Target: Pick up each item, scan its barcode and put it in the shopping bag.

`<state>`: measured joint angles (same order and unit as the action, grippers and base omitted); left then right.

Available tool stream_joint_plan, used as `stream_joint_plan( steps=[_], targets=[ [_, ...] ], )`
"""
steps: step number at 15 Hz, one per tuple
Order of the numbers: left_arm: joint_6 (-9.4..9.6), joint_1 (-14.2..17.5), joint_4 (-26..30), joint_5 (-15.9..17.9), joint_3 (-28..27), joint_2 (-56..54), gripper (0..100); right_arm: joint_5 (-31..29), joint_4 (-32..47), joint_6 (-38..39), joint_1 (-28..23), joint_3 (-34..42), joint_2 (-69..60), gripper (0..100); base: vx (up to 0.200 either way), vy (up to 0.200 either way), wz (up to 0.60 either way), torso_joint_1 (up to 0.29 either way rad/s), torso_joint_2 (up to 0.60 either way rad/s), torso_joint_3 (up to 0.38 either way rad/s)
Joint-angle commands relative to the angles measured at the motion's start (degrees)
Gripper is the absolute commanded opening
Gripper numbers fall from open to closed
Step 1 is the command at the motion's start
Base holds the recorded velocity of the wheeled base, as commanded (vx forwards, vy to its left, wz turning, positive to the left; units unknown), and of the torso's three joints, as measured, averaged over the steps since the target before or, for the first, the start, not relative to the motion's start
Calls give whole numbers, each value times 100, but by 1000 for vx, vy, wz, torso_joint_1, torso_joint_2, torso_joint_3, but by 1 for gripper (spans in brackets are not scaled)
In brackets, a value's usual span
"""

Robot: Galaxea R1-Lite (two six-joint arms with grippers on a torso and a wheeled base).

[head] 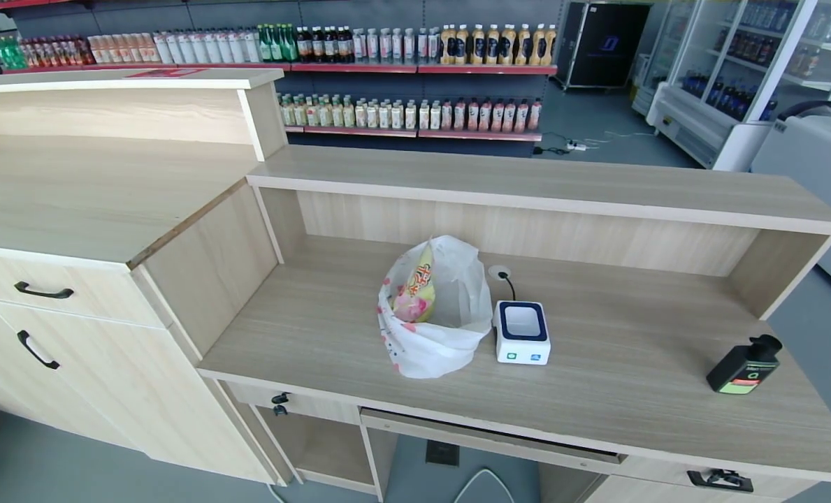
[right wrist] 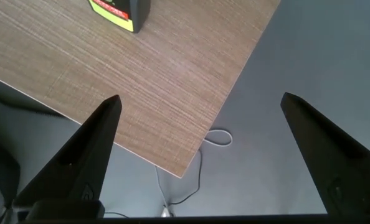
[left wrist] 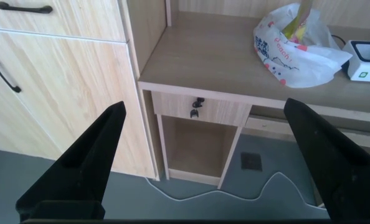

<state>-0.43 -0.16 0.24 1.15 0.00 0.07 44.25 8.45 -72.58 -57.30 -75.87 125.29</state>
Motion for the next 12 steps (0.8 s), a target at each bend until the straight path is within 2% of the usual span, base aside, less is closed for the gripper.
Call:
stream_joint_plan(
  steps=[1, 3, 6, 12],
  targets=[
    [-1, -2, 2, 0, 0, 1, 100, 5, 8, -142, 0, -191, 311, 100, 0, 0, 0, 0, 0, 0],
    [-1, -2, 2, 0, 0, 1, 100, 48, 8, -248, 43, -340, 461, 100, 0, 0, 0, 0, 0, 0],
    [-1, -2, 2, 0, 0, 1, 100, 286, 8, -441, 474, -613, 716, 100, 0, 0, 0, 0, 0, 0],
    [-1, -2, 2, 0, 0, 1, 100, 295, 8, -757, 878, -622, 962, 100, 0, 0, 0, 0, 0, 0]
  ],
)
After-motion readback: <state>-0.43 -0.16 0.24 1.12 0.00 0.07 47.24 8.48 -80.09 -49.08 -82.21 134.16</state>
